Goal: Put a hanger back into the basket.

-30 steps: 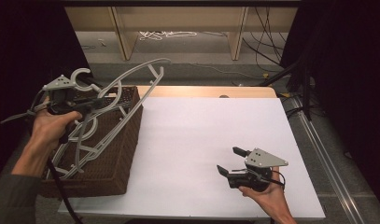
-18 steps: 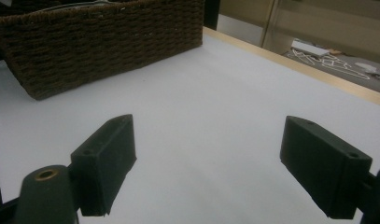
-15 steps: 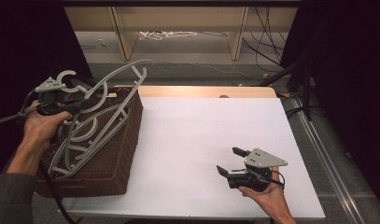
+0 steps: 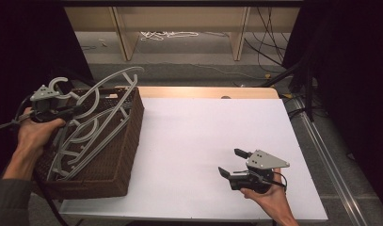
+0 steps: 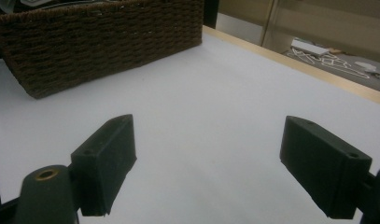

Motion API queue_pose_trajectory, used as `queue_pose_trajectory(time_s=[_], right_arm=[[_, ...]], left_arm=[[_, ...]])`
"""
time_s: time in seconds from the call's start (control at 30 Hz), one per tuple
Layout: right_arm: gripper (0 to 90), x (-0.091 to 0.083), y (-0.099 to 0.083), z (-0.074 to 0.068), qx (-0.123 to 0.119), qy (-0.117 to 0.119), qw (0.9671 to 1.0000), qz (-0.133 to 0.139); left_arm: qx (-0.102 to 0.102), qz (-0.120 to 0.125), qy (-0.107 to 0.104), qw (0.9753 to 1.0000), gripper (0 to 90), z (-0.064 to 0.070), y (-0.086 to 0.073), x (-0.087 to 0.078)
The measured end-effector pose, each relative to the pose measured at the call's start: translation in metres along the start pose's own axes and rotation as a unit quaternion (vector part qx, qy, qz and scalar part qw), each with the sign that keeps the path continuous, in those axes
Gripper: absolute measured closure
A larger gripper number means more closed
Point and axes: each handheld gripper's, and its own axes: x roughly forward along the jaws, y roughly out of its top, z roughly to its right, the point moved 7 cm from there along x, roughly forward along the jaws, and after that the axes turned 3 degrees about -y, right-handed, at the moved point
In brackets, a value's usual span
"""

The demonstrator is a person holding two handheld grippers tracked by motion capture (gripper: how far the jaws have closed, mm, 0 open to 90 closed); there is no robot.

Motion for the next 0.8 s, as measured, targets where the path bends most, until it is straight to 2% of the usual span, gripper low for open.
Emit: queue_pose_trajectory(time_s=[0.23, 0.3, 0.33, 0.53, 0.57, 0.6, 0.63, 0.67, 0.7, 0.8], right_arm=[[19.2, 0.001, 0.000, -0.001, -0.001, 0.000, 1.0000, 0.000], [19.2, 0.002, 0.000, -0.001, 0.000, -0.004, 1.0000, 0.005], [19.2, 0.001, -0.001, -0.001, -0.001, 0.002, 1.0000, -0.003], [19.2, 0.002, -0.001, -0.001, -0.001, -0.001, 1.0000, 0.001], [19.2, 0.002, -0.001, -0.001, 0.000, 0.000, 1.0000, 0.002], [19.2, 0.002, -0.001, -0.001, -0.001, -0.001, 1.0000, 0.001], [19.2, 0.002, -0.001, -0.001, -0.001, -0.001, 1.0000, 0.001], [19.2, 0.001, -0.001, -0.001, -0.001, 0.001, 1.0000, -0.004], [19.2, 0.001, -0.001, -0.001, -0.001, 0.002, 1.0000, -0.005], [19.2, 0.001, -0.002, -0.001, 0.000, 0.000, 1.0000, -0.008]], left_arm=[[0.013, -0.007, 0.001, 0.9999, 82.1, -0.008, -0.018, 0.000], [0.011, -0.009, 0.001, 0.9999, 82.1, -0.010, -0.023, 0.000], [0.010, -0.009, 0.001, 0.9999, 82.1, -0.011, -0.025, 0.000], [0.016, -0.025, 0.016, 0.9994, 82.0, -0.018, -0.038, 0.000], [0.019, -0.031, 0.019, 0.9992, 82.1, -0.020, -0.040, 0.000], [0.031, -0.043, 0.021, 0.9984, 82.1, -0.023, -0.043, -0.002], [0.016, -0.034, 0.022, 0.9991, 82.1, -0.022, -0.044, 0.000], [0.030, -0.048, 0.020, 0.9982, 82.0, -0.025, -0.047, -0.002], [0.023, -0.044, 0.021, 0.9985, 82.0, -0.025, -0.048, -0.001], [0.027, -0.055, 0.017, 0.9980, 82.0, -0.026, -0.052, 0.000]])
